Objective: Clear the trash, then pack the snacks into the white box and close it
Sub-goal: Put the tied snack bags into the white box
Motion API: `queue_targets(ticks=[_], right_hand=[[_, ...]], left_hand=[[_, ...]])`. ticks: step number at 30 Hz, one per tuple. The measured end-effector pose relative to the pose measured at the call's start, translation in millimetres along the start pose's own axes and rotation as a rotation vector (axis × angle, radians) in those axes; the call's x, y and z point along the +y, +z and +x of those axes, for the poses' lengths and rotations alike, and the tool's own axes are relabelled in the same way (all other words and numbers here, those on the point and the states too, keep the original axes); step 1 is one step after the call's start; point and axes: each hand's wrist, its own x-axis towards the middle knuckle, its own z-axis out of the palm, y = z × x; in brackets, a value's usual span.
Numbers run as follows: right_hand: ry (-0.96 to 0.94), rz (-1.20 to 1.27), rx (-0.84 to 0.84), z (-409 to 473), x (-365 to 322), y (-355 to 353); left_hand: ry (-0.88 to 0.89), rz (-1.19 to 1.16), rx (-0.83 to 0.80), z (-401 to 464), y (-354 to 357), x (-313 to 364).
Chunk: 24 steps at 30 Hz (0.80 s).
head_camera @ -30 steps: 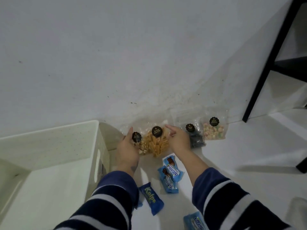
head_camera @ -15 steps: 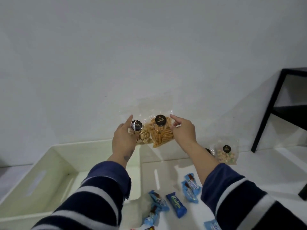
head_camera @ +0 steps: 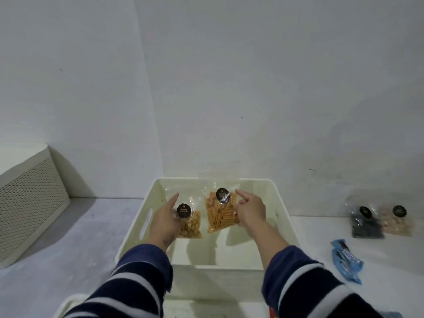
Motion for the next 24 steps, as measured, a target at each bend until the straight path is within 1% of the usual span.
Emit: queue_targets(ticks=[4,8,10,12,14,18,22,24], right_hand=[[0.131,0.020,-0.009,17,19,39],[0.273,0.108,-0.027,38,29,65],[0.295,0.101,-0.030,47,36,75],[0.319,0.063,-0.083,53,47,83],[0.349,0.013,-0.174,56,55,87],[0.296,-0.147,-0.283,56,49,82],[0.144,-0.508,-0.413,43,26,63],[0.052,-0.618,-0.444,31,12,45]], left_hand=[[-0.018,0.081,-0.008,36,-10,-23],[-0.003,0.166,-0.023,69,1,-31],[0.000,0.228,-0.029,81,8,-38],[-0.058,0.249,-0.050,88,15,-48],[-0.102,0.294,-0.092,92,21,-57],[-0.140,0.359,-0.150,94,22,-60],[-0.153,0.526,-0.189,87,16,-38],[-0.123,0.629,-0.198,76,14,-21]])
